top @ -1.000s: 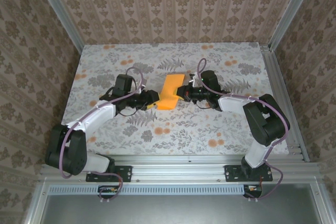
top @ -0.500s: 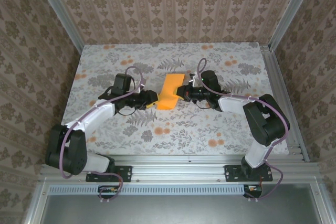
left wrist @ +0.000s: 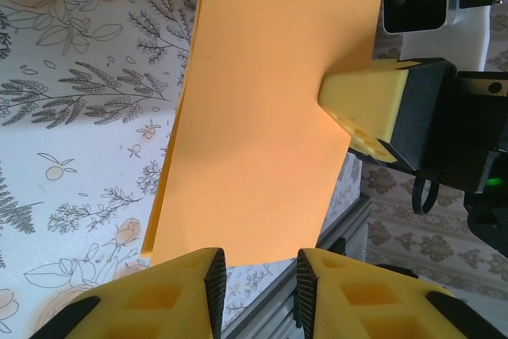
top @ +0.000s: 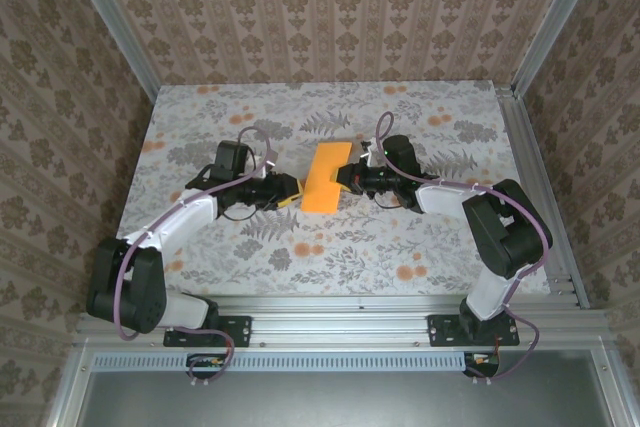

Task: Fold a paper plane with a square sheet of paper (pick it up from the middle)
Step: Fold the triangle a second time at the center of the table.

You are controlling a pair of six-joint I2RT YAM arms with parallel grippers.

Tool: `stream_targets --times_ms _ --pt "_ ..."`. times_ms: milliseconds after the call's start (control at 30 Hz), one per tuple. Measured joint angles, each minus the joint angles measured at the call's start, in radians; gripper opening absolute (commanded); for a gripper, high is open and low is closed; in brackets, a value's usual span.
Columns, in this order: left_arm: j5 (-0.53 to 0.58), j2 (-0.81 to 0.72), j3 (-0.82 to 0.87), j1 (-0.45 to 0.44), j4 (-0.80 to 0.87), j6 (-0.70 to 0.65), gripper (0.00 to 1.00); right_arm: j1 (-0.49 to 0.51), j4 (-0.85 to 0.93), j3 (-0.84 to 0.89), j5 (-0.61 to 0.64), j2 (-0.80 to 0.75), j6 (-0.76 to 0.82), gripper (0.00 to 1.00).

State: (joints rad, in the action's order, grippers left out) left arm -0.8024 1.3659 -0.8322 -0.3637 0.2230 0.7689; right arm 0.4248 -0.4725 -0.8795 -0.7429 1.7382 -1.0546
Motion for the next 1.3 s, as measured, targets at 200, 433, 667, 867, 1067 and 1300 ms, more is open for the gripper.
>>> stream_targets --times_ms 200,433,667,867,1067,1300 --pt "-0.012 0.0 -0.009 0.002 0.032 -0.018 0.34 0.0 -0.001 0.0 -0.005 0.0 0.0 0.07" --pt "0.0 0.011 -0.022 0.018 0.07 -0.062 0.44 -0.002 -0.003 0.0 -0.015 0.0 -0.001 0.07" --pt "0.002 0.048 0.007 0.011 0.034 -0.054 0.45 -0.002 -0.034 0.0 -0.025 0.0 -0.024 0.07" --pt "-0.006 0.078 0.021 -0.015 -0.043 -0.02 0.46 -0.002 -0.053 0.0 -0.026 0.0 -0.03 0.07" --pt "-0.006 0.087 0.021 -0.016 -0.068 -0.005 0.47 -0.002 -0.056 0.0 -0.026 0.0 -0.034 0.07" --pt "-0.007 0.087 0.032 -0.031 -0.087 -0.001 0.48 -0.005 -0.081 0.004 -0.026 0.0 -0.05 0.07"
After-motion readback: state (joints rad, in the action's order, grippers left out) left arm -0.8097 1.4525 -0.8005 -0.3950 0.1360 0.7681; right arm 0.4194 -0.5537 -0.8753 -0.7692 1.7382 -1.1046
